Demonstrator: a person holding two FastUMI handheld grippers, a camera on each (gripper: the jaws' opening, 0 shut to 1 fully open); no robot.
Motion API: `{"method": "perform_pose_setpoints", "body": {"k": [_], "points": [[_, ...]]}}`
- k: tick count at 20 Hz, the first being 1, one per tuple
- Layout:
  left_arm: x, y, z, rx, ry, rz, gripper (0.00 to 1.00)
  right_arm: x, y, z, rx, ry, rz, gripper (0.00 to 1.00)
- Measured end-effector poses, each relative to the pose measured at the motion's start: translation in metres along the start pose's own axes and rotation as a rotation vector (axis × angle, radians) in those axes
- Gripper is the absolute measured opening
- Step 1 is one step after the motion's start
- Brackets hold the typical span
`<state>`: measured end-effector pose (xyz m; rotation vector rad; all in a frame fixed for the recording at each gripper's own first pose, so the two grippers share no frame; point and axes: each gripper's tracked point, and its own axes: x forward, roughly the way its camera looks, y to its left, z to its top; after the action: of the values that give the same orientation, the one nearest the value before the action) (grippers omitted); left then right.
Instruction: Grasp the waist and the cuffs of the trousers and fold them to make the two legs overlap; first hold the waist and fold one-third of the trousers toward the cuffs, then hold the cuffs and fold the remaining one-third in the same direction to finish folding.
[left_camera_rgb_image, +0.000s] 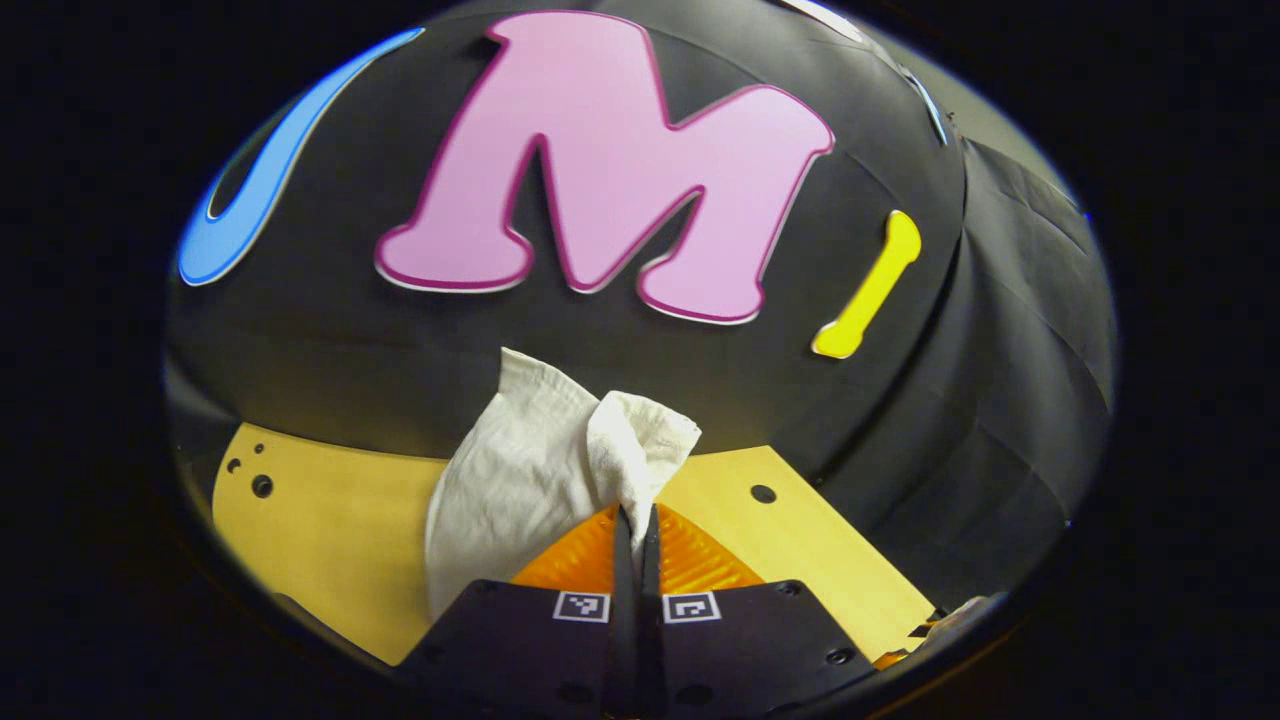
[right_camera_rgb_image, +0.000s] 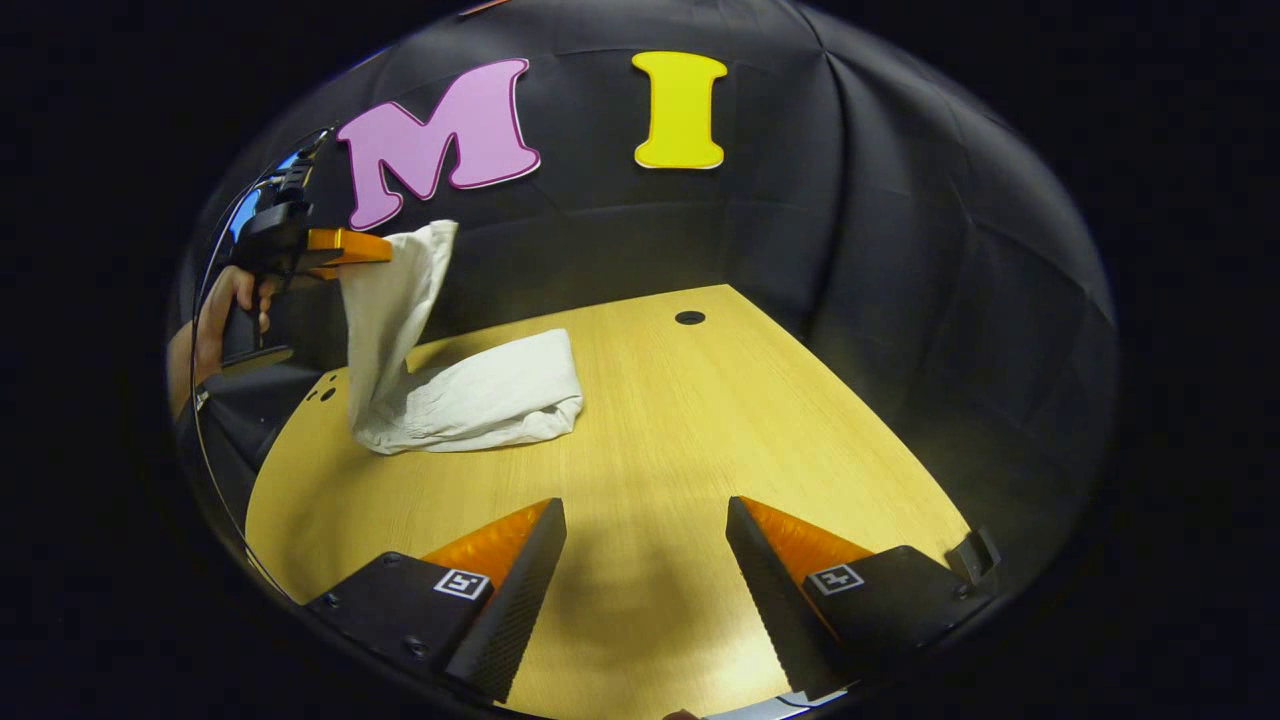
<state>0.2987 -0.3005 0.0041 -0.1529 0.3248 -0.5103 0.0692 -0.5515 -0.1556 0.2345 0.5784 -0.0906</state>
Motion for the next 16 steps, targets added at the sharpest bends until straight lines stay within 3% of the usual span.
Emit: {"method": "perform_pose_setpoints", "body": {"k": [1,3,7,12,14,15,16], "points": [[0.009,-0.012,-0.005,0.002,0.011,-0.008,0.02,-0.001,-0.006,0.001,0.004,-0.001,-0.001,0.99],[0.028,-0.036,-0.021,-0.024,0.042,-0.033,0.05,-0.001,-0.017,0.008,0.01,-0.011,0.002,0.99],[0.061,-0.07,-0.075,-0.01,0.142,0.001,0.07,-0.011,-0.034,0.013,0.024,-0.023,0.015,0.99],[0.051,-0.081,-0.103,-0.047,0.179,0.028,0.1,-0.014,-0.022,0.002,0.088,-0.007,0.045,0.99],[0.037,-0.081,-0.1,-0.086,0.155,0.007,0.58,-0.015,-0.01,0.001,0.082,-0.012,0.065,0.99],[0.022,-0.07,-0.099,-0.087,0.14,0.032,0.82,-0.019,-0.008,0.004,0.059,-0.027,0.068,0.99],[0.004,-0.061,-0.099,-0.085,0.135,0.054,0.96,-0.023,-0.006,0.007,0.052,-0.046,0.071,0.99]]}}
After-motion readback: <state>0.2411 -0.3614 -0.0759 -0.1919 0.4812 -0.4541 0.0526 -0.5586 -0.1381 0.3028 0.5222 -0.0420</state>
